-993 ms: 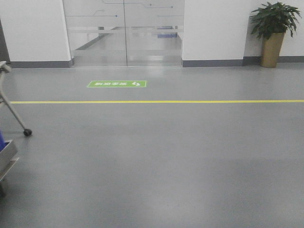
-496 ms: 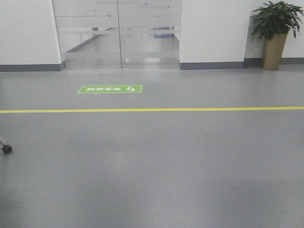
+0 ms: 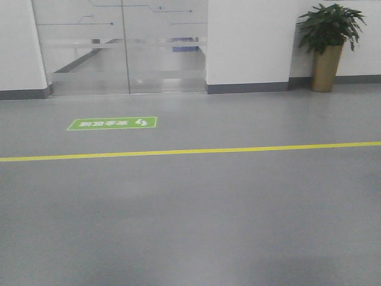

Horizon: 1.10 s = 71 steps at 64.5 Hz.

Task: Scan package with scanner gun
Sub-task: 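Drive the base forward along the aisle past the blue bin racks, then turn the base toward the red table and stop at its edge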

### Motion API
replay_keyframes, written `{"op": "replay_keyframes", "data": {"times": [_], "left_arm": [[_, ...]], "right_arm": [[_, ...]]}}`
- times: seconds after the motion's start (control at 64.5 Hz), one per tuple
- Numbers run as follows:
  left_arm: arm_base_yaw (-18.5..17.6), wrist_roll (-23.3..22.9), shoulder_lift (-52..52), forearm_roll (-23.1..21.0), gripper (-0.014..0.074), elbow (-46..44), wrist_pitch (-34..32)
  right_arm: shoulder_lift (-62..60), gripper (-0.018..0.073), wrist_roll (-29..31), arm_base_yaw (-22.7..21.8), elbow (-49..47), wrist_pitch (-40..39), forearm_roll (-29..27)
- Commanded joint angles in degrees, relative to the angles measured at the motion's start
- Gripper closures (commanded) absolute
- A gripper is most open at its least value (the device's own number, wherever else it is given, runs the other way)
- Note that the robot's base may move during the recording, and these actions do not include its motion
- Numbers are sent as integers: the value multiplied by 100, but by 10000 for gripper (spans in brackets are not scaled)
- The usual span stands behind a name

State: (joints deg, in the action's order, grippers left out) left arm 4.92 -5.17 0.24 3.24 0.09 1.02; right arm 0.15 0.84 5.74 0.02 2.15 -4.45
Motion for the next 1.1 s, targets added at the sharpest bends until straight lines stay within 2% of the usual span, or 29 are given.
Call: {"op": "replay_keyframes", "data": {"times": [0.0,1.086], "left_arm": [[-7,15,-24,-26,697,-9,-102],[-7,15,-24,-26,697,-9,-102]], "right_arm": [[-15,727,18,12,-2,-91,43],[-15,727,18,12,-2,-91,43]]}}
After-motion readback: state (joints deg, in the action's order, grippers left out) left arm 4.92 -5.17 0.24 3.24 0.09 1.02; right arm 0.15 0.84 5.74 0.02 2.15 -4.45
